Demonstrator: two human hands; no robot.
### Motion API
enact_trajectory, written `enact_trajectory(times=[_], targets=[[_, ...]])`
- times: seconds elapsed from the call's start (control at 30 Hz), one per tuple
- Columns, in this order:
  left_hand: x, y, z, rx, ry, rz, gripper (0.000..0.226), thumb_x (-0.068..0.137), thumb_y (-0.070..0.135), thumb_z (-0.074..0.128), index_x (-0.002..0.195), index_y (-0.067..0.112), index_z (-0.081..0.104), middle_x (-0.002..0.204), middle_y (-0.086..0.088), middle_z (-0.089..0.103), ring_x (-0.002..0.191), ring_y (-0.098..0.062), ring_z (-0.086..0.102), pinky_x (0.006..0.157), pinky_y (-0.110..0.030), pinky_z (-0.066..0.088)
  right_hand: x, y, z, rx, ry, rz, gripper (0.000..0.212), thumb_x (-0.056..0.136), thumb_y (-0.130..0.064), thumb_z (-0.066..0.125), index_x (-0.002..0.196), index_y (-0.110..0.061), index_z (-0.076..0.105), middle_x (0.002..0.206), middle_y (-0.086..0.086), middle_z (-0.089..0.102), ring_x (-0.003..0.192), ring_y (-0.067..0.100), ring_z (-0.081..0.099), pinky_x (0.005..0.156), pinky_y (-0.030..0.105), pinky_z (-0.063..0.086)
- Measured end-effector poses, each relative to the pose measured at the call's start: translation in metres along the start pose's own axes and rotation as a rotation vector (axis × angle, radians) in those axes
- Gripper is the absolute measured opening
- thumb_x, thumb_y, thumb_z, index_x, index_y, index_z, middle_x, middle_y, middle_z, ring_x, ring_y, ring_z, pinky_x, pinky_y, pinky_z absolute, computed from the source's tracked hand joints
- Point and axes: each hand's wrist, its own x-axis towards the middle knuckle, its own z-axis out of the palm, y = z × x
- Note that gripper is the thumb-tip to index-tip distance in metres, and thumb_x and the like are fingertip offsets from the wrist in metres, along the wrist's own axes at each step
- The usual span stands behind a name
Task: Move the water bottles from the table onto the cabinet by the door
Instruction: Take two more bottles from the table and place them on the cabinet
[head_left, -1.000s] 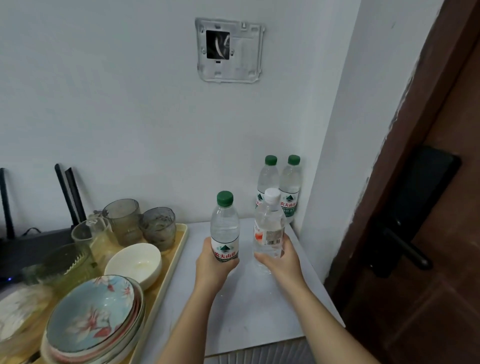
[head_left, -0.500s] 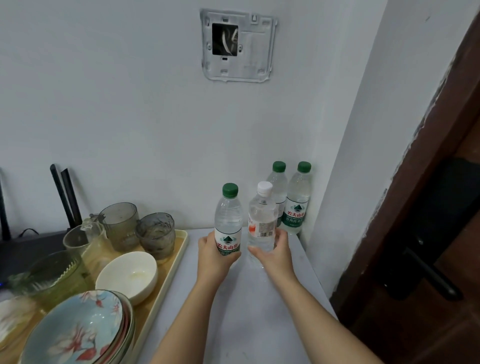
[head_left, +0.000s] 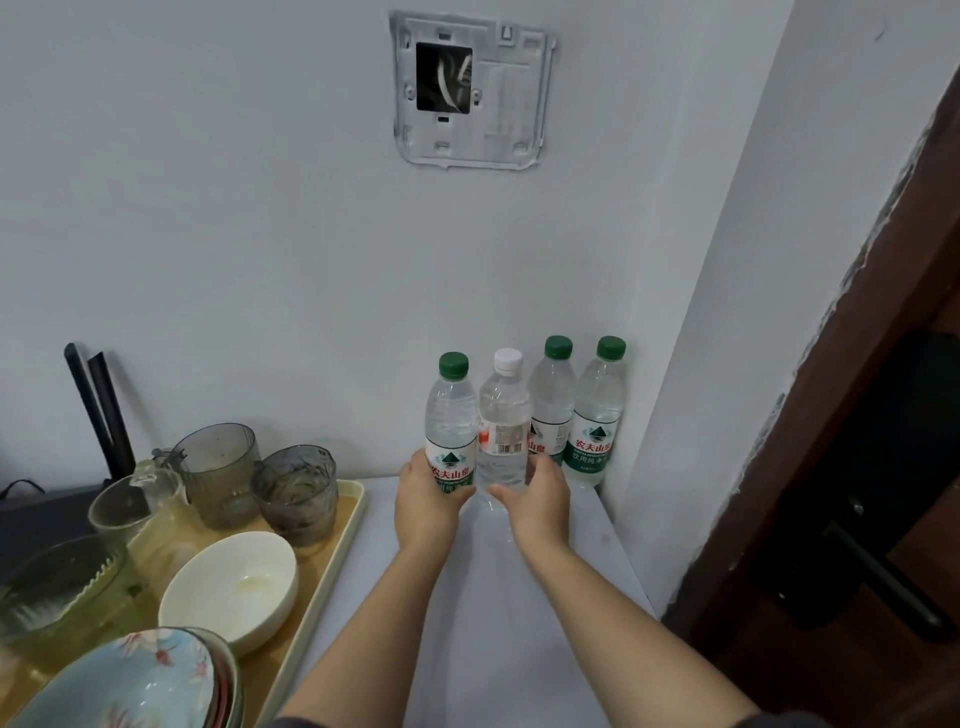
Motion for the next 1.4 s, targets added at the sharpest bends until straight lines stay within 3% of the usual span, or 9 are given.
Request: enact_trajectory(times=[0.2, 0.4, 0.5, 0.83, 1.13, 1.27, 1.4], targets=[[0.019, 0.003, 0.009, -0.006, -0.006, 0.005, 0.057, 0.068, 0.016, 0.086, 0.116, 0.011, 0.055, 0.110, -0.006, 0.060, 0.099, -0.024, 0.061, 0.079, -0.036, 0.051, 0.015, -0.005, 0.005, -0.110, 0.047, 0.011, 0.041, 0.073, -0.029, 0.085, 0.093, -0.014, 0.052, 0.090, -0.001, 0.060, 0.078, 0.018, 0.059, 0.063, 0.030, 0.042], [0.031, 0.004, 0.017, -0.023, 0.005, 0.015, 0.053, 0.067, 0.014, 0.086, 0.110, 0.010, 0.056, 0.107, -0.007, 0.058, 0.096, -0.025, 0.062, 0.081, -0.042, 0.053, 0.021, -0.004, 0.009, -0.224, 0.047, 0.000, 0.029, 0.084, -0.026, 0.075, 0.090, -0.015, 0.049, 0.076, -0.003, 0.059, 0.073, 0.020, 0.054, 0.062, 0.030, 0.039], [0.033, 0.003, 0.019, -0.020, -0.002, 0.023, 0.054, 0.068, 0.014, 0.085, 0.113, 0.009, 0.055, 0.109, -0.008, 0.057, 0.097, -0.025, 0.061, 0.082, -0.039, 0.052, 0.021, -0.002, 0.012, -0.240, 0.055, 0.025, 0.025, 0.086, -0.026, 0.073, 0.080, -0.017, 0.051, 0.078, 0.003, 0.066, 0.073, 0.022, 0.056, 0.061, 0.030, 0.040], [0.039, 0.002, 0.011, -0.062, -0.108, 0.022, 0.047, 0.072, 0.007, 0.081, 0.112, 0.009, 0.056, 0.110, -0.007, 0.061, 0.098, -0.021, 0.060, 0.077, -0.029, 0.045, 0.026, 0.000, 0.007, -0.258, -0.001, -0.026, 0.021, 0.086, -0.030, 0.073, 0.082, -0.014, 0.060, 0.078, 0.003, 0.068, 0.075, 0.023, 0.062, 0.063, 0.032, 0.045], [0.033, 0.010, 0.011, -0.015, -0.105, 0.007, 0.050, 0.072, 0.009, 0.081, 0.114, 0.010, 0.054, 0.111, -0.006, 0.061, 0.100, -0.023, 0.062, 0.083, -0.036, 0.052, 0.028, -0.002, 0.005, -0.312, -0.020, -0.030, 0.021, 0.087, -0.031, 0.071, 0.085, -0.013, 0.061, 0.084, 0.006, 0.069, 0.080, 0.026, 0.063, 0.065, 0.033, 0.045], [0.022, 0.012, 0.002, -0.007, -0.112, -0.030, 0.061, 0.077, 0.013, 0.080, 0.126, 0.004, 0.045, 0.124, -0.012, 0.045, 0.108, -0.027, 0.056, 0.088, -0.030, 0.044, 0.020, 0.001, -0.010, -0.258, -0.076, -0.074, 0.023, 0.086, -0.030, 0.073, 0.096, -0.013, 0.060, 0.093, 0.004, 0.069, 0.083, 0.020, 0.062, 0.069, 0.032, 0.048], [-0.009, 0.000, -0.005, 0.227, -0.062, -0.008, 0.082, 0.080, 0.031, 0.077, 0.140, 0.003, 0.030, 0.138, -0.015, 0.036, 0.128, -0.033, 0.042, 0.100, -0.037, 0.040, 0.005, 0.014, -0.036, -0.480, -0.160, -0.202, 0.045, 0.089, -0.042, 0.066, 0.124, -0.016, 0.056, 0.125, 0.002, 0.060, 0.116, 0.022, 0.055, 0.092, 0.036, 0.045]])
